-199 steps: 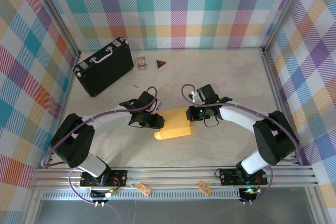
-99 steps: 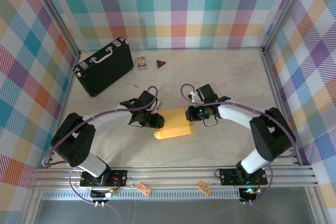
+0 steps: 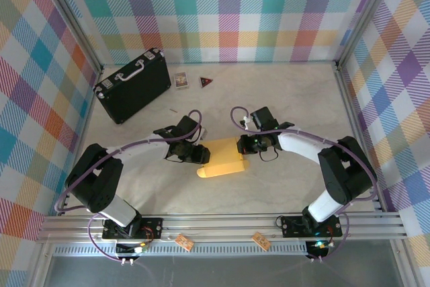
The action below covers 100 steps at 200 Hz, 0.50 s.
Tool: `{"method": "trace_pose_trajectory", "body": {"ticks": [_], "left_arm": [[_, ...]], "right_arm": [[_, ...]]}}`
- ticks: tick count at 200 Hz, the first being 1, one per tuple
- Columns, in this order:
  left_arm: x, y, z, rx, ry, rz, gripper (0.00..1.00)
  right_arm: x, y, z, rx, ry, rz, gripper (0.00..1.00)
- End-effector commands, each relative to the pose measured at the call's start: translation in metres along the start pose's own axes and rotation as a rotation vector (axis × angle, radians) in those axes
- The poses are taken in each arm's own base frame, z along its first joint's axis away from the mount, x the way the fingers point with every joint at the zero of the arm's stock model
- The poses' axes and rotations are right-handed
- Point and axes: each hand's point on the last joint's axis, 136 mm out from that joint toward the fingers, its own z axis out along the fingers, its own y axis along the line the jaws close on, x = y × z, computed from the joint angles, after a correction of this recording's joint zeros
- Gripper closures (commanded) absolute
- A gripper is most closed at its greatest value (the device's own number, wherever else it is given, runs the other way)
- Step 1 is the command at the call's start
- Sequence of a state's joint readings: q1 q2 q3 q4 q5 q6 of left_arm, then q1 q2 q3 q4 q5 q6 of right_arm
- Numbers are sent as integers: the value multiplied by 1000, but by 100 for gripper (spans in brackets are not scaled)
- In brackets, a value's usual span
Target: Fold the paper box
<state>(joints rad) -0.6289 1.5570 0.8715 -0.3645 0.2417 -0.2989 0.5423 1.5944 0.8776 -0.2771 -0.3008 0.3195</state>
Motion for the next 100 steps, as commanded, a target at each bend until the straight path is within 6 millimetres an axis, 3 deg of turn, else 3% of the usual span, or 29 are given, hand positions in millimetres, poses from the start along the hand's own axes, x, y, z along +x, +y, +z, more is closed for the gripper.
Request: {"method": "trace_pose_trajectory", "body": {"ticks": [1,65,100], "left_arm": [[7,14,12,-40,33,-23,63],[11,16,18,-43,56,-30,64],[9,13,20,-26,67,-27,66]], "right_arm": [[33,-20,16,58,126,25,94],[34,-23,15,99,143,5,94],[12,6,-1,0,71,-15,93]]}}
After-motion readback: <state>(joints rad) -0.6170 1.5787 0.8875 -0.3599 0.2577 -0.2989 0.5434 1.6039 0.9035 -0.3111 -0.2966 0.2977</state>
